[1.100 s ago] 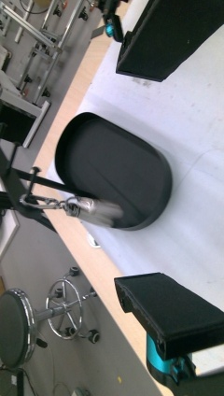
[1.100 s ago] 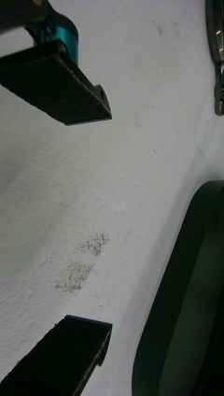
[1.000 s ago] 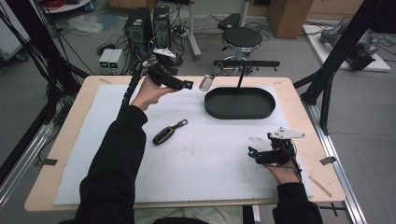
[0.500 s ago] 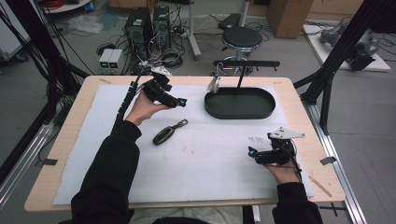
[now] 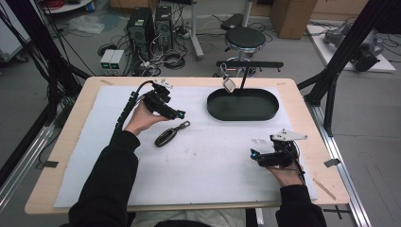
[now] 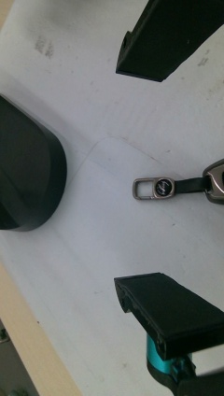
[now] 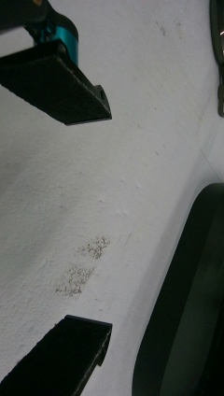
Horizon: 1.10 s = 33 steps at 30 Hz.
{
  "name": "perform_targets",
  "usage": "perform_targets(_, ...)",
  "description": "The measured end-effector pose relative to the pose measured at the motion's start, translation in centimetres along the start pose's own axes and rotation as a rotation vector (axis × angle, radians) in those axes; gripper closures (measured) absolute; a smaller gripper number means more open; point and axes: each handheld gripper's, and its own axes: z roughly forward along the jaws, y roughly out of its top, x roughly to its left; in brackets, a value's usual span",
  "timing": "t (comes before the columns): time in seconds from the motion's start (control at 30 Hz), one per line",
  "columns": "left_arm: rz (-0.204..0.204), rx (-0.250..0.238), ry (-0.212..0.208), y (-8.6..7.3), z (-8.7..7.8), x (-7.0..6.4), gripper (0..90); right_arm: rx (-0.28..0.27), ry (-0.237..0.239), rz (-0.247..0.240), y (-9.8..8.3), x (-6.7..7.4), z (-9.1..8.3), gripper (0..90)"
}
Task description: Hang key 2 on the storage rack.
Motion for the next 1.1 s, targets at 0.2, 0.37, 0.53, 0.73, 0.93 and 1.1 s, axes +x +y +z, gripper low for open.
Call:
perform_targets(0.2,0.000,0.029,0.002,-1.1,0.5,0.0,1.7,0.002,0.000,-0.004,0.0,0.0,0.0,0.7)
perform_targets(0.37,0.008,0.068,0.004,-2.1,1.1,0.0,1.7,0.002,0.002,-0.003,0.0,0.0,0.0,0.7)
perform_targets(0.53,0.018,0.109,0.008,-2.6,1.7,0.0,1.7,0.004,0.003,-0.006,0.0,0.0,0.1,0.6)
perform_targets(0.73,0.030,0.170,0.006,-3.2,2.7,-0.1,1.7,0.009,0.002,-0.005,0.0,0.0,0.1,0.6)
perform_targets(0.93,0.035,0.207,-0.004,-3.5,3.6,-0.1,2.6,0.014,0.004,-0.003,0.0,0.1,0.2,0.6)
perform_targets(1.1,0.054,0.249,-0.009,-3.8,4.1,0.0,3.8,0.014,0.004,-0.007,-0.1,0.0,0.2,0.7)
